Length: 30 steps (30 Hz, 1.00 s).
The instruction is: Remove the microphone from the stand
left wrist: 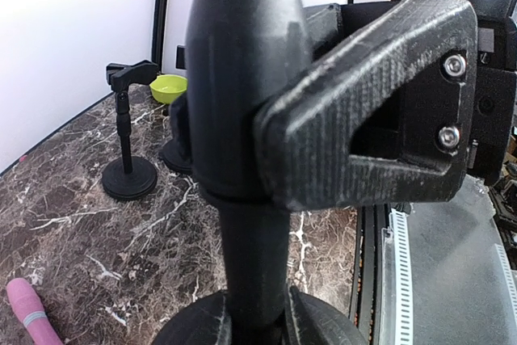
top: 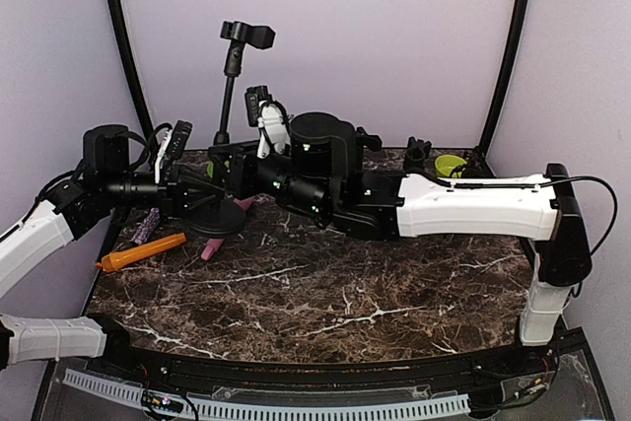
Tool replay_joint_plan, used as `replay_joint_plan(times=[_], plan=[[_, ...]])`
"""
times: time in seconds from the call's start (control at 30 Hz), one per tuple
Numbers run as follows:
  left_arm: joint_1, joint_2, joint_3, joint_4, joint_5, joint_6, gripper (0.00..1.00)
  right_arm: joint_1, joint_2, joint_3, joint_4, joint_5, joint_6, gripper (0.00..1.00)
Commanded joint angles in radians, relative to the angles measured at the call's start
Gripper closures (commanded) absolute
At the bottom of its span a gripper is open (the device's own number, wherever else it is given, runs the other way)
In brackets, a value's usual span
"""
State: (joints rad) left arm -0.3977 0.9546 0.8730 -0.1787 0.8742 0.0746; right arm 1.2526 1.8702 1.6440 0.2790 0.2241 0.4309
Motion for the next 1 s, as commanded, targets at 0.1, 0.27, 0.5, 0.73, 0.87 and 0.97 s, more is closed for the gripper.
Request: replay_joint_plan(times=[0.1,0.27,0.5,0.73,0.87,0.97], plan=[[-0.007,-0.022,-0.004,0.056,0.045,0.015,1.00,0.007,-0.014,0.005,0.063,-0.064,-0.019,1.00],[-0.006,-0.021,0.003,0.071,0.143,-0.051,1.00,-0.003,-0.048,-0.069,0.197,-0.268,-0.018,1.00],[-0.006,-0.014,0.011,0.083,0.321,-0.160,1.00,-0.050,-0.029,-0.137,0.495,-0.702,0.174,1.00],[-0.007,-0.002,-0.005,0.191,0.453,-0.328,1.00,-0.046,0.063,-0.055,0.694,-0.989,0.364,1.00],[-0.006,0.003,-0.009,0.226,0.507,-0.388,1.00,-0.052,0.104,-0.046,0.888,-1.068,0.495,1.00],[-0.006,0.002,-0.011,0.246,0.518,-0.407,1.00,-0.062,0.135,-0.037,0.992,-1.090,0.597,1.00]])
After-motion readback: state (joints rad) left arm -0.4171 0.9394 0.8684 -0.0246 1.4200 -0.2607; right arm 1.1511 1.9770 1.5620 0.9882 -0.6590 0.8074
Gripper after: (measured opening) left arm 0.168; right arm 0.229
